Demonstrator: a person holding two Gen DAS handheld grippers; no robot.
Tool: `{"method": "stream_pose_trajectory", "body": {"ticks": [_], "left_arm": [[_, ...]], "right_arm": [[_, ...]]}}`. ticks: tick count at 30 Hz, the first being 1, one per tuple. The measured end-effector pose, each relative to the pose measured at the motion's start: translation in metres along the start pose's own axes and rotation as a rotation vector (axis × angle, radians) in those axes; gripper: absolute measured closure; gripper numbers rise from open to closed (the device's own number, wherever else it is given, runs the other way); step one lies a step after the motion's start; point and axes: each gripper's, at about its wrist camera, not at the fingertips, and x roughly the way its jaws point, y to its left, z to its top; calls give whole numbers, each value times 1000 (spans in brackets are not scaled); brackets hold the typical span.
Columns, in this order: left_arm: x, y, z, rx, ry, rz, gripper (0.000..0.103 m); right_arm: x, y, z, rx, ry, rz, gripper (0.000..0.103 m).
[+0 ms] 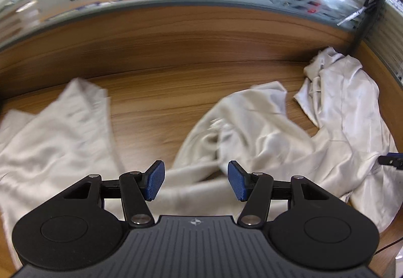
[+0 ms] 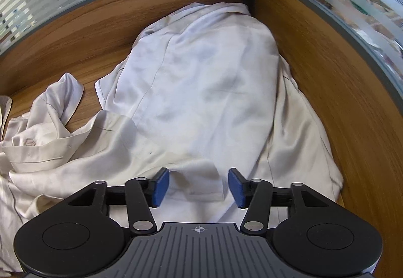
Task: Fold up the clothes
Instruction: 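Grasp the shirt edge with the left gripper while the right gripper grasps the hem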
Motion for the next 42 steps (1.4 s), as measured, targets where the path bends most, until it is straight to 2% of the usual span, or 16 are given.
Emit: {"method": "stream_pose_trajectory", "body": {"ticks": [4, 6, 8, 9, 10, 11, 12, 15, 20, 25, 29, 32, 35, 42], "left_arm": [[34, -17, 22, 58, 47, -29, 42], [48, -21, 26, 81, 80, -31, 48], [64, -24, 30, 89, 120, -38, 61], [71, -25, 31, 90, 140, -45, 79], [77, -25, 32, 88, 154, -44, 102], [80, -25, 33, 84, 155, -28, 101], [80, -25, 37, 78, 137, -21, 101], [69, -26, 53, 68, 64, -7, 101], [44, -29, 106, 77, -88, 11, 101], [18, -29, 160, 46, -228, -5, 101], [0, -22, 188, 26, -300, -27, 101], [-6, -4, 193, 19, -316, -10, 101], [-9, 24, 190, 17, -313, 28, 101], [6, 123, 153, -36, -227, 129, 101]], "right_arm": [[14, -4, 3, -34, 22, 41, 46], [17, -2, 2, -55, 30, 56, 46], [19, 0, 1, -77, 35, 68, 50], [20, 1, 0, -84, 36, 73, 56], [21, 1, 0, -88, 37, 77, 75], [21, 1, -1, -86, 33, 80, 96], [19, 1, -2, -78, 25, 82, 98], [10, 0, -5, -52, -3, 87, 98], [-36, -7, -6, 22, -77, 100, 99], [-100, -14, -6, 54, -132, 86, 99], [-156, -14, -6, 91, -174, 109, 99], [-188, 4, -12, 73, -184, 161, 99], [-200, 38, -23, 18, -151, 212, 99], [-166, 142, -74, -64, -28, 335, 99]]}}
